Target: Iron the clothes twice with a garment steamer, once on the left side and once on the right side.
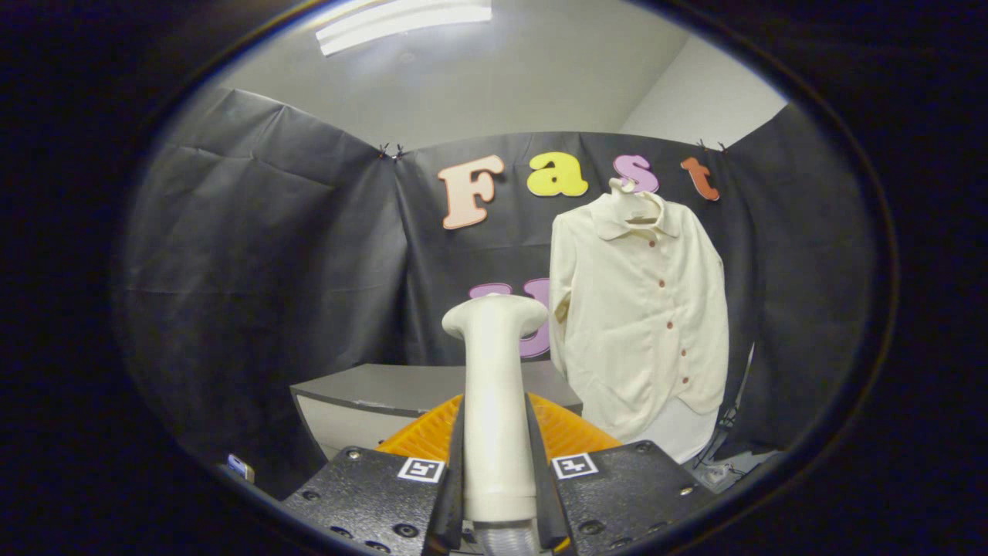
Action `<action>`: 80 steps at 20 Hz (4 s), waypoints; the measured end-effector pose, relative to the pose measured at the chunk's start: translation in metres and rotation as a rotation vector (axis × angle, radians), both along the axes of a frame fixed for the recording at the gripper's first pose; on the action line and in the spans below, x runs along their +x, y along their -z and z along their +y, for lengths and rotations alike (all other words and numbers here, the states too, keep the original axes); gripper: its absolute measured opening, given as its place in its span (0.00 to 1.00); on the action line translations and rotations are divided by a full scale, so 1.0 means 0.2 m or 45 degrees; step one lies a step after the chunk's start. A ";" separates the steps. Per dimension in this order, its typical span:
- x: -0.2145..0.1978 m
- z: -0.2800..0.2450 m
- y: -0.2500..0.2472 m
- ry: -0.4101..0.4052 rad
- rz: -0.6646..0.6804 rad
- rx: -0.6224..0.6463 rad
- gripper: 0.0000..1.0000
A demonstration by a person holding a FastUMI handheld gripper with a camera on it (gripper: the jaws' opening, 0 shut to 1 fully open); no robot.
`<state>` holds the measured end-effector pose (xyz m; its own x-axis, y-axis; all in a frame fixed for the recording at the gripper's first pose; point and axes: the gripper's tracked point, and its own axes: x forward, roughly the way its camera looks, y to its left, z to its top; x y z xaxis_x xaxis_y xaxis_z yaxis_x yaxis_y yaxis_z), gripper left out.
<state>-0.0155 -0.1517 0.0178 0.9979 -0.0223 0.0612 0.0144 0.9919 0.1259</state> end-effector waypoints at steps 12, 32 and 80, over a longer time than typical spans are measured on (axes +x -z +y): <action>0.54 -0.71 -0.08 0.183 -0.095 -0.017 0.36; 0.68 -0.97 0.74 0.201 0.156 0.093 0.36; 0.89 -1.98 0.33 0.401 -0.057 0.253 0.36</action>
